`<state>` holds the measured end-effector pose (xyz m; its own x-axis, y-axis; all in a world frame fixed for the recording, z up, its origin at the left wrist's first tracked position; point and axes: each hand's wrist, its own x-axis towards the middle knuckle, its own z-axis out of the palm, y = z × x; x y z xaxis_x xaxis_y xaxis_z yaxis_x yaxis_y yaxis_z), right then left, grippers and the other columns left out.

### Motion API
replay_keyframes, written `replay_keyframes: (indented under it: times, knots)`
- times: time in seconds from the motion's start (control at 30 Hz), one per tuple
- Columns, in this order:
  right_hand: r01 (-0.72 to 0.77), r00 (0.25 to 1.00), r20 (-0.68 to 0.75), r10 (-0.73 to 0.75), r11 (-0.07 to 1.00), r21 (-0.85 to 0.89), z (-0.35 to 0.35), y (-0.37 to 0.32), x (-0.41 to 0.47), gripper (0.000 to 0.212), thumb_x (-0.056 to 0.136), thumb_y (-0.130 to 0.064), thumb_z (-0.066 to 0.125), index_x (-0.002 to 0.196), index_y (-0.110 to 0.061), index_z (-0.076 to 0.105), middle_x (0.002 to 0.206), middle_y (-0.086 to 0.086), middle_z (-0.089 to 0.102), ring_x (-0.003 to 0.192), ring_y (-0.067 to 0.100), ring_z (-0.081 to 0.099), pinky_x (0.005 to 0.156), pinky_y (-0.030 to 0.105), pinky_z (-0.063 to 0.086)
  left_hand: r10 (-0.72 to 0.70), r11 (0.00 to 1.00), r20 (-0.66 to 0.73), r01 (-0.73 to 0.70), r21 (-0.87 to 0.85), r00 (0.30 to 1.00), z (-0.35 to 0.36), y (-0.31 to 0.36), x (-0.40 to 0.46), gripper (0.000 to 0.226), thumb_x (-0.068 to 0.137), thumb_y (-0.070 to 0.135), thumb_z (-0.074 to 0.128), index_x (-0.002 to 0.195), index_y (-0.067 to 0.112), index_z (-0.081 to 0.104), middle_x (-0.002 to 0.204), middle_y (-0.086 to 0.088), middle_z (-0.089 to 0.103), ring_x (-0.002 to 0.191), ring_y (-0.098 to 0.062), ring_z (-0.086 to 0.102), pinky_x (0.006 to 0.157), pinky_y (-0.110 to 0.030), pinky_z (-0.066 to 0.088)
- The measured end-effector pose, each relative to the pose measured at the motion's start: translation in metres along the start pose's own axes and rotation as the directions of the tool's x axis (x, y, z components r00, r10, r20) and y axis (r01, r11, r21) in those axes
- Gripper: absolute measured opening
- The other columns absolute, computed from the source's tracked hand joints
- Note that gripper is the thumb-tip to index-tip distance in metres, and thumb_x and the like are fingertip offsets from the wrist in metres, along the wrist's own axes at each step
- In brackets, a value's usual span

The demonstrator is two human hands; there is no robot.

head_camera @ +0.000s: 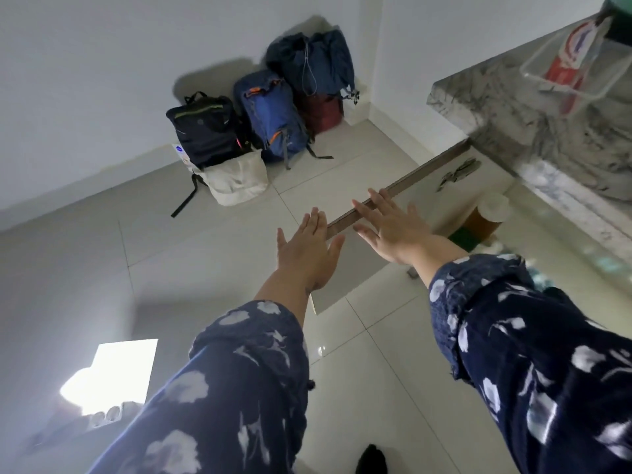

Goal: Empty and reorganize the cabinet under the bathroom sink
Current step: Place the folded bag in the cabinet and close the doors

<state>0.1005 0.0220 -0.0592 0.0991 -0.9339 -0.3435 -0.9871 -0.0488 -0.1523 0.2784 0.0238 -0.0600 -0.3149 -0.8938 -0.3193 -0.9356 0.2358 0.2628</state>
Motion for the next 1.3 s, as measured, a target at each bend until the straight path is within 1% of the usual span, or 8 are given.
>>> replay_keyframes:
  times: [0.4,0.53,0.67,0.83,0.93,1.0,1.17,1.3]
  knots:
    - [-0.087,0.987,-0.135,0.091,0.995,0.041,0.02,0.027,-0.088,0.057,0.099,-0.053,0.014,0.149,-0.026,0.021,0.162,-0.005,-0.001,0.149,0.014,-0.001,0.119,0.053,0.006,0.261,0.962,0.031,-0.257,-0.096,0.965,0.009,0.08,0.01,0.068,0.095,0.057,0.0,0.153,0.022,0.004,0.161,0.008,-0.004,0.147,-0.008,-0.005,0.119,-0.048,-0.007]
    - [-0.195,0.954,-0.204,0.218,0.972,0.129,0.033,0.037,-0.111,0.054,0.1,-0.051,0.022,0.147,-0.026,0.028,0.161,-0.007,0.007,0.149,0.013,0.005,0.12,0.05,0.01,0.444,0.896,0.079,-0.444,-0.02,0.893,0.011,0.111,0.032,0.063,0.097,0.052,0.001,0.153,0.024,0.004,0.161,0.009,-0.005,0.148,-0.009,-0.005,0.119,-0.049,-0.007]
    - [-0.34,0.893,-0.254,0.372,0.926,0.163,0.043,0.05,-0.127,0.051,0.1,-0.046,0.027,0.146,-0.022,0.03,0.159,-0.005,0.018,0.148,0.013,0.014,0.121,0.044,0.011,0.63,0.766,0.149,-0.641,0.042,0.762,0.021,0.136,0.049,0.059,0.099,0.049,0.0,0.153,0.027,0.003,0.161,0.009,-0.006,0.148,-0.01,-0.007,0.118,-0.051,-0.008]
    - [-0.581,0.767,-0.217,0.604,0.797,0.165,0.059,0.058,-0.15,0.073,0.089,-0.053,-0.007,0.153,-0.023,0.012,0.162,-0.005,0.003,0.149,0.014,0.003,0.118,0.049,0.001,0.732,0.597,0.233,-0.768,0.232,0.64,0.035,0.158,0.067,0.058,0.1,0.047,0.001,0.153,0.024,-0.004,0.16,0.005,-0.014,0.147,-0.013,-0.013,0.117,-0.053,-0.011]
    - [-0.688,0.678,-0.231,0.698,0.713,0.134,0.072,0.054,-0.153,0.063,0.098,-0.052,0.013,0.153,-0.023,0.005,0.161,-0.001,-0.006,0.148,0.018,-0.009,0.116,0.056,-0.006,0.744,0.534,0.256,-0.78,0.325,0.617,0.043,0.166,0.073,0.062,0.098,0.051,0.0,0.151,0.023,-0.013,0.158,0.002,-0.023,0.146,-0.015,-0.018,0.115,-0.054,-0.013]
    - [-0.774,0.588,-0.263,0.765,0.627,0.092,0.076,0.047,-0.152,0.069,0.097,-0.051,0.027,0.154,-0.019,0.005,0.161,0.004,-0.006,0.146,0.02,-0.016,0.114,0.059,-0.009,0.746,0.531,0.248,-0.776,0.34,0.618,0.051,0.17,0.075,0.064,0.097,0.053,0.0,0.15,0.022,-0.018,0.156,0.001,-0.028,0.146,-0.016,-0.02,0.115,-0.055,-0.014]
    - [-0.898,0.38,-0.191,0.905,0.411,0.16,0.081,0.052,-0.138,0.082,0.096,-0.051,0.032,0.15,-0.011,-0.015,0.157,0.008,-0.025,0.145,0.026,-0.024,0.11,0.059,-0.017,0.746,0.57,0.193,-0.761,0.309,0.637,0.066,0.194,0.077,0.067,0.096,0.056,0.004,0.149,0.022,-0.02,0.155,-0.002,-0.03,0.146,-0.017,-0.021,0.115,-0.054,-0.015]
    - [-0.889,0.356,-0.139,0.924,0.38,0.254,0.069,0.092,-0.134,0.084,0.095,-0.05,0.035,0.151,-0.012,-0.015,0.157,0.006,-0.027,0.145,0.026,-0.026,0.116,0.055,-0.011,0.768,0.538,0.166,-0.764,0.357,0.619,0.069,0.214,0.088,0.072,0.094,0.06,0.006,0.15,0.02,-0.017,0.157,-0.004,-0.026,0.146,-0.018,-0.021,0.113,-0.054,-0.017]
